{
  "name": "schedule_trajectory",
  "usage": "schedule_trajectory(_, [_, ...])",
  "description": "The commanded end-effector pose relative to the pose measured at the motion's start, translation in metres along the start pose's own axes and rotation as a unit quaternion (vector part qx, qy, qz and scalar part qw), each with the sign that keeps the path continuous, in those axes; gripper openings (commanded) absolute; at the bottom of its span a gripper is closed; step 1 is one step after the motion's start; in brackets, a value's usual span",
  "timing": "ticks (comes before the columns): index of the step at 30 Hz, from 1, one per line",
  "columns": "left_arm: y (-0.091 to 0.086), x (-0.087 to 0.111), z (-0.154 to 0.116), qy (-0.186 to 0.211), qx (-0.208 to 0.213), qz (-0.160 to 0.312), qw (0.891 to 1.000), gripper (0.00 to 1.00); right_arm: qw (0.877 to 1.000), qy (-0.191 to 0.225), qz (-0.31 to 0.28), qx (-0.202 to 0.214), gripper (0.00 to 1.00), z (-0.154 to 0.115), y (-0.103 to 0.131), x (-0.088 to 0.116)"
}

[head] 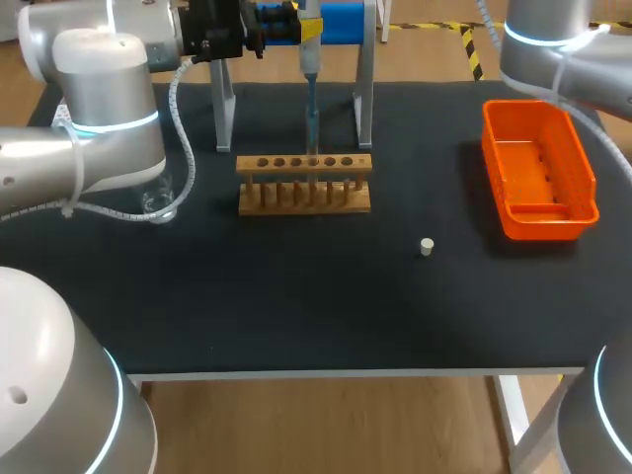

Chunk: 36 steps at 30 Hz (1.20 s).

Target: Invert the test tube, pick up the pipette, mount the tip to pipette, aspirate from beaker and dispense into the tube, eject the tip, return the pipette, and cap with the stopper.

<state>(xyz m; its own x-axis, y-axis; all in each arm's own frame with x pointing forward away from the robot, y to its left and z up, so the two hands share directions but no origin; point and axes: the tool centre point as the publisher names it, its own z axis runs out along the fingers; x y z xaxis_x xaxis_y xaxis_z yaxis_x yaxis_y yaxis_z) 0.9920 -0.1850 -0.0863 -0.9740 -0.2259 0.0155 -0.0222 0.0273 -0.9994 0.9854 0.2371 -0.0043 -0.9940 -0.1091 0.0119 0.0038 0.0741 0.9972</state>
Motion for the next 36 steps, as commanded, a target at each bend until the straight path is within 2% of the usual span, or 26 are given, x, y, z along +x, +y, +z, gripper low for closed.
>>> schedule_trajectory(1, [-0.001,-0.001,0.0,0.001,-0.001,0.0,1.0,0.0,1.0,0.005,0.002,0.003,0.0,0.0,-0.003,0.0])
schedule_trajectory(18, [-0.001,-0.001,0.0,0.001,-0.001,0.0,1.0,0.0,1.0,0.001,0.01,0.013,0.0,0.009,-0.013,-0.004])
schedule_trajectory(36, [-0.001,-0.001,0.0,0.001,-0.001,0.0,1.0,0.0,1.0,-0.001,0.021,0.014,0.0,0.005,-0.025,0.001])
